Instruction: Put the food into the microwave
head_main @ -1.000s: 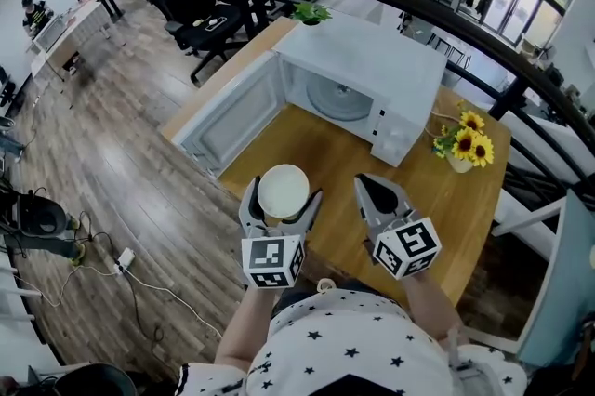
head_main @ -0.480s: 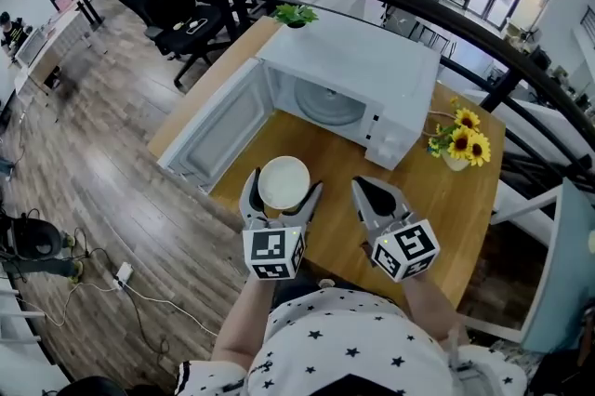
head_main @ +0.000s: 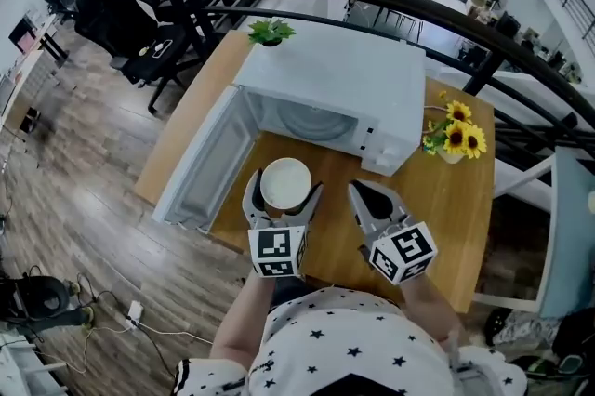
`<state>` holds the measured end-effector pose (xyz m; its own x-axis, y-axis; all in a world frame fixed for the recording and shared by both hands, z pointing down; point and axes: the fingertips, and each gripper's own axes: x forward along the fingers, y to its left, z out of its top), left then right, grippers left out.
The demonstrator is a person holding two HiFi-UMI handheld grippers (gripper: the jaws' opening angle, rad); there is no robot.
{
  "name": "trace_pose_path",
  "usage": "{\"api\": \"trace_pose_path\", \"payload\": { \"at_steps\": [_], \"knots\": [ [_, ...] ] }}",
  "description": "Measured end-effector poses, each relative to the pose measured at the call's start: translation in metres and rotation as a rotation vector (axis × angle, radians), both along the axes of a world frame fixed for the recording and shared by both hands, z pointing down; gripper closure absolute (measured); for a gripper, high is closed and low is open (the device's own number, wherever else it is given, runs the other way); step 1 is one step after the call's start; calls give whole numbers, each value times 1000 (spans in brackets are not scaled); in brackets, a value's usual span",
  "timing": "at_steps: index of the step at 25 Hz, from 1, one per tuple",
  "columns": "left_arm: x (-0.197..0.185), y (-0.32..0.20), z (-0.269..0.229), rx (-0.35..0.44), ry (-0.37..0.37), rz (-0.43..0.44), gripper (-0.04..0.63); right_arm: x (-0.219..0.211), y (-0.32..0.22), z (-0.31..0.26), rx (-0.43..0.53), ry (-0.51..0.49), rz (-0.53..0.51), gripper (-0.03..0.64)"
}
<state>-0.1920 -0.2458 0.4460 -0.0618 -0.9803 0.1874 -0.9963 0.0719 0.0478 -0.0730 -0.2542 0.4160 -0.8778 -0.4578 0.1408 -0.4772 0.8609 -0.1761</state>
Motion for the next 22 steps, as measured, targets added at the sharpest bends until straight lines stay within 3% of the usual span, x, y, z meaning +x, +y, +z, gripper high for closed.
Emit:
{"api": "trace_pose_path", "payload": {
  "at_steps": [10,22],
  "knots": [
    [-11,-50,18,-22,-42,129,80,-8,-19,16,-29,20,120,611],
    [-18,-99,30,-34,-88,222,81,-8,-33,28,-47,44,218,611]
  ]
}}
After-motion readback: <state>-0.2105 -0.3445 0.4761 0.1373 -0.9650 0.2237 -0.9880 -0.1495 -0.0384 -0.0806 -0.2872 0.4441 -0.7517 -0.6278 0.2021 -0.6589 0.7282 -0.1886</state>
